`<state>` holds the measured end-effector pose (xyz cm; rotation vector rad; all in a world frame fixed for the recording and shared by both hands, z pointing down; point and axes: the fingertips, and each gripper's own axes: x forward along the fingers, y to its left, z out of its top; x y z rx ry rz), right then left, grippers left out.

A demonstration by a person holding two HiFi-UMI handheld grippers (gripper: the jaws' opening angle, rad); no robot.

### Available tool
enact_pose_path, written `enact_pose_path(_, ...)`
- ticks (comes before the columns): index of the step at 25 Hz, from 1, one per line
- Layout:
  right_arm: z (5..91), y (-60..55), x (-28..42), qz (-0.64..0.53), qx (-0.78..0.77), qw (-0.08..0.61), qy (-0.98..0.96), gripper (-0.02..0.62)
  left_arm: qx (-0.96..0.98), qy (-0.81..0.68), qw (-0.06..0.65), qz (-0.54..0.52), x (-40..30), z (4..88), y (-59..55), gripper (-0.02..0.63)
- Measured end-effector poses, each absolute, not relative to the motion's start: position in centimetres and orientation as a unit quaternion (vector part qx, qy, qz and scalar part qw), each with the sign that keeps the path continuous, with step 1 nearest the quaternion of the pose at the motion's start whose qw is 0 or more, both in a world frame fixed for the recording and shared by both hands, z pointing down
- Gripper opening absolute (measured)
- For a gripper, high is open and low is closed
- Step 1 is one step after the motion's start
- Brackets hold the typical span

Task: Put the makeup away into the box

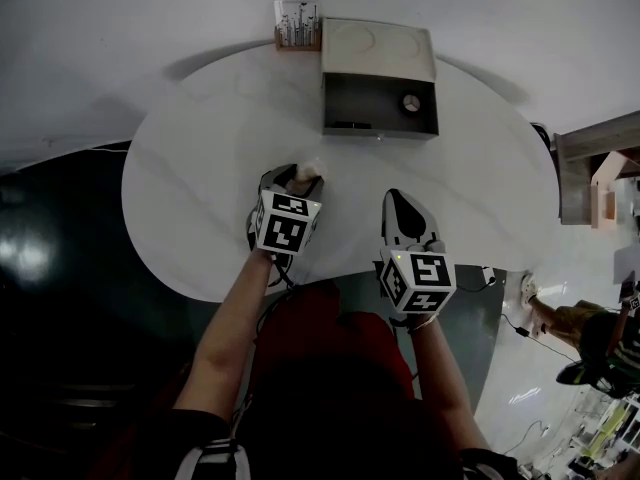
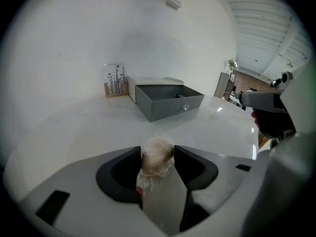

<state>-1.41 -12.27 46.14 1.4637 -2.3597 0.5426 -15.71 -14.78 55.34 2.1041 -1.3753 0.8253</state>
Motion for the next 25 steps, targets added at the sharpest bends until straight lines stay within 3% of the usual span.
enact_pose_path(14,45.1,-12.0,-1.5,0.179,0.523,0.154,-0.819,0.012,0.783,-0.499,0.231,0.291,-15.5,54.4,-14.5,0.199)
enact_pose_path(25,43.7,-11.2,-1.0,0.167,0.535,0.143,-0.816,0.012,0.805,-0.509,0.179,0.248,-15.0,48.1,-14.5,0.192)
